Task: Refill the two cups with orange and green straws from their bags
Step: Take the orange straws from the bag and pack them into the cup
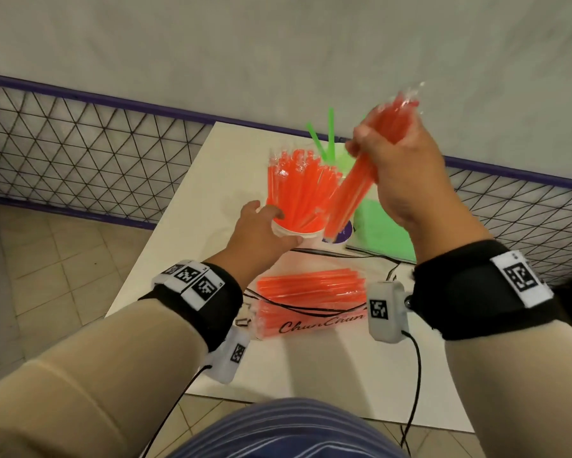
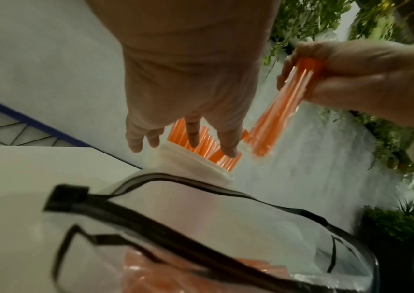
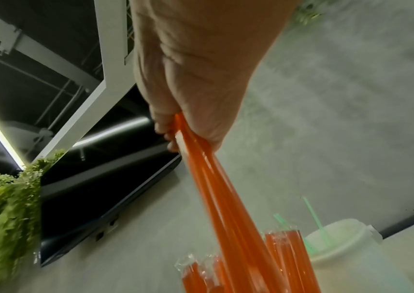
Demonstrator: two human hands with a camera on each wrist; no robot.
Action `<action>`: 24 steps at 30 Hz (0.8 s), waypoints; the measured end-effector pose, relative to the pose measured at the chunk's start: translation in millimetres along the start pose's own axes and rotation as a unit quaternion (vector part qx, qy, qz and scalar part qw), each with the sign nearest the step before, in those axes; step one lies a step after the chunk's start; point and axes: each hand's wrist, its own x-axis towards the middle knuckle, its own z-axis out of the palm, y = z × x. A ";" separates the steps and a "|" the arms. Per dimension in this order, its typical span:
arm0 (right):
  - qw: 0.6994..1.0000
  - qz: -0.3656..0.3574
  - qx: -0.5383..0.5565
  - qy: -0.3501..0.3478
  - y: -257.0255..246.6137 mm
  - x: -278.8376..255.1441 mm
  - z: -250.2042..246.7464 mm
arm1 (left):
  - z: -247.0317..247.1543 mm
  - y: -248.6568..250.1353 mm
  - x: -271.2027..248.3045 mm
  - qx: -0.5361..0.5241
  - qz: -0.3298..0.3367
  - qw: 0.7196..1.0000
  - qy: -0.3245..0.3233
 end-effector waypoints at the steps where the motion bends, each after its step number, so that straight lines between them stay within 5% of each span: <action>1: 0.999 -0.006 0.035 0.035 1.0 6.2 1.4 | 3.0 1.9 3.4 0.012 -0.007 1.000 -0.010; 7: 0.994 0.029 -0.025 0.100 57.3 16.4 32.6 | 15.2 1.2 13.4 0.034 0.002 0.999 0.019; 12: 0.980 0.119 -0.141 -0.071 109.0 2.6 48.7 | 13.7 0.8 15.5 0.052 -0.001 0.998 0.036; 19: 0.869 0.104 -0.428 -0.227 112.5 19.8 45.3 | 14.8 0.7 17.6 0.051 -0.011 0.998 0.033; 24: 0.817 0.091 -0.548 -0.155 77.8 20.0 34.6 | 15.0 -1.6 19.4 0.029 -0.027 0.999 0.037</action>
